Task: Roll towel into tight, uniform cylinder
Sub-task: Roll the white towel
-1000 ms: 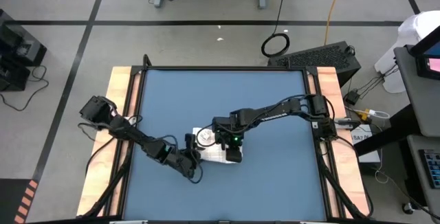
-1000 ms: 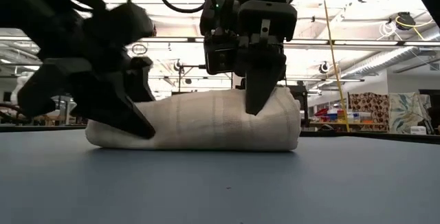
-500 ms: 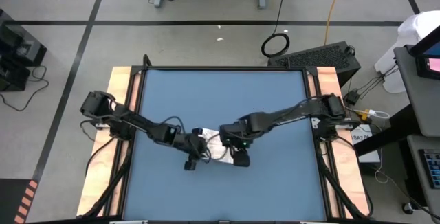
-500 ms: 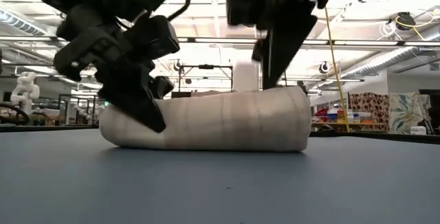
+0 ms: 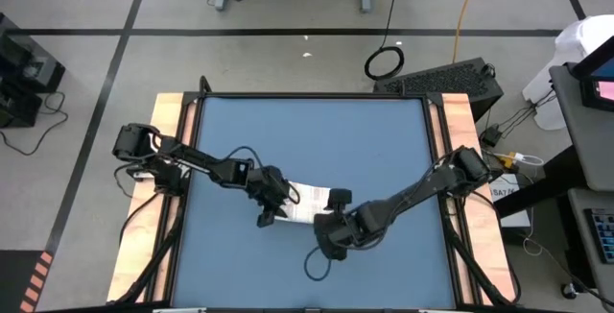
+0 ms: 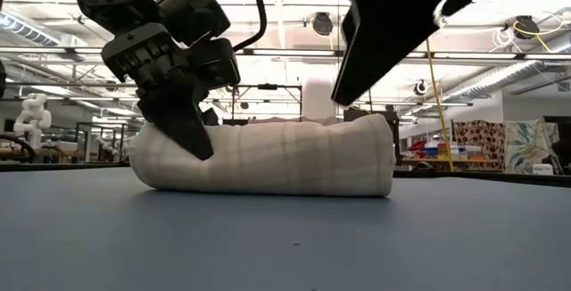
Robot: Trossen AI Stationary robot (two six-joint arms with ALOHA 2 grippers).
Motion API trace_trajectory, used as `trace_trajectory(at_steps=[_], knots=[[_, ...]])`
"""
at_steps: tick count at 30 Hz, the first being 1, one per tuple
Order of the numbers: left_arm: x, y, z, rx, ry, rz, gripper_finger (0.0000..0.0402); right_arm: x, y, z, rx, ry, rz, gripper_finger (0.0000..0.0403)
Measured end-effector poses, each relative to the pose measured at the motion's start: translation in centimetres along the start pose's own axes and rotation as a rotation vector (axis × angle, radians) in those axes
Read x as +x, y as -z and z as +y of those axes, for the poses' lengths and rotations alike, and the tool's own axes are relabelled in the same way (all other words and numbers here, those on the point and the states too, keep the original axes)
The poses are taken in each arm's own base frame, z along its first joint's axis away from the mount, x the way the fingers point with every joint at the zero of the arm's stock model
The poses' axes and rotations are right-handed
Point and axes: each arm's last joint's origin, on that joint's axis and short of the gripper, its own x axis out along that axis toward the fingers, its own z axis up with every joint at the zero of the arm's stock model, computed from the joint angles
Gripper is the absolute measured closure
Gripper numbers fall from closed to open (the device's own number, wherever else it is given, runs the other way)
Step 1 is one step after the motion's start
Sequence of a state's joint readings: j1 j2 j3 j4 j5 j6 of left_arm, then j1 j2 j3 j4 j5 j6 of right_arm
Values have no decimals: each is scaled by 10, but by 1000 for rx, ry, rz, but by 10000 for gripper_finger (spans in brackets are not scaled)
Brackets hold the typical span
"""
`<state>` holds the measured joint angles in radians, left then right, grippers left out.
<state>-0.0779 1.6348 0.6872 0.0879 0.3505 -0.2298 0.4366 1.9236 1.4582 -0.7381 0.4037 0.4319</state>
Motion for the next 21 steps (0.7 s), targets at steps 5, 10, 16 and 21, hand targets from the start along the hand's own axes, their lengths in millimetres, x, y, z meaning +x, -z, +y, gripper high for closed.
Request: trace_trajectory(at_steps=[5, 10, 16, 21], knots=[[0, 0, 0, 3, 4, 1, 306, 20, 0, -1, 29, 33, 18, 61], [0, 0, 0, 1, 5, 0, 306, 40, -2, -13, 85, 27, 73, 61], [0, -1, 0, 8, -15, -10, 306, 50, 0, -23, 174, -17, 109, 64], [1, -2, -1, 45, -86, -35, 289, 65, 11, -28, 230, -93, 146, 64]])
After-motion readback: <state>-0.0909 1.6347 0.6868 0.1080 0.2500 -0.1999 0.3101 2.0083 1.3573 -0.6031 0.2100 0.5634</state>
